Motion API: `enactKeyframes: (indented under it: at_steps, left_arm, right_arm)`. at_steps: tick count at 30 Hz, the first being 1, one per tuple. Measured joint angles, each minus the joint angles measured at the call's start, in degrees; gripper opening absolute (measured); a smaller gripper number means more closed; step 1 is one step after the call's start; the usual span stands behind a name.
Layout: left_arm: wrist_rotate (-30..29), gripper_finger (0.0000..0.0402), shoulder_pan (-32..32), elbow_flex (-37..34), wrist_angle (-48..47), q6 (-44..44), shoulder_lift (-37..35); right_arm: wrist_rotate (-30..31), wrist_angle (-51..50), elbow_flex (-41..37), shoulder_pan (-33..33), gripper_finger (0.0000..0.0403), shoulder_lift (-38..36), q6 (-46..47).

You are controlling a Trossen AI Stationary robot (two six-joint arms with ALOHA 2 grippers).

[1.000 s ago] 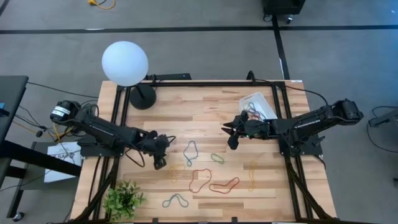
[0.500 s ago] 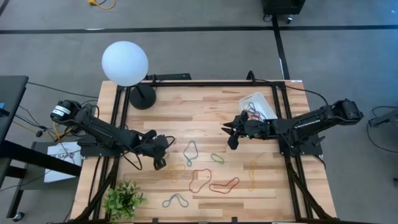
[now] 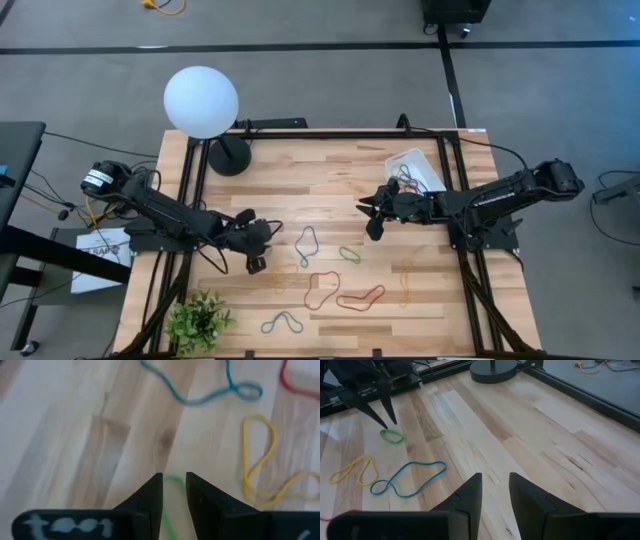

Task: Pick and place items into bin
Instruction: Put the left green rubber band into the white bin

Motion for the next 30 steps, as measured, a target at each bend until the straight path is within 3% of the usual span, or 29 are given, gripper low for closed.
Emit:
enactKeyframes:
  at_steps: [7,19,30]
  left_arm:
    - [1.2,0.0075,0.0,-0.6,-3.8,-4.8,0.0]
    - [-2.9,0.0075,0.0,-0.6,-2.9,-6.0,0.0]
    - [-2.9,0.0075,-0.1,-0.6,-0.5,-8.1,0.0]
  right_arm:
    - [0.0,0.0,0.0,0.0,0.0093,0.0,0.0]
    - [0.0,0.0,0.0,0.0,0.0093,0.0,0.0]
    - [0.0,0.0,0.0,0.0,0.0093,0.0,0.0]
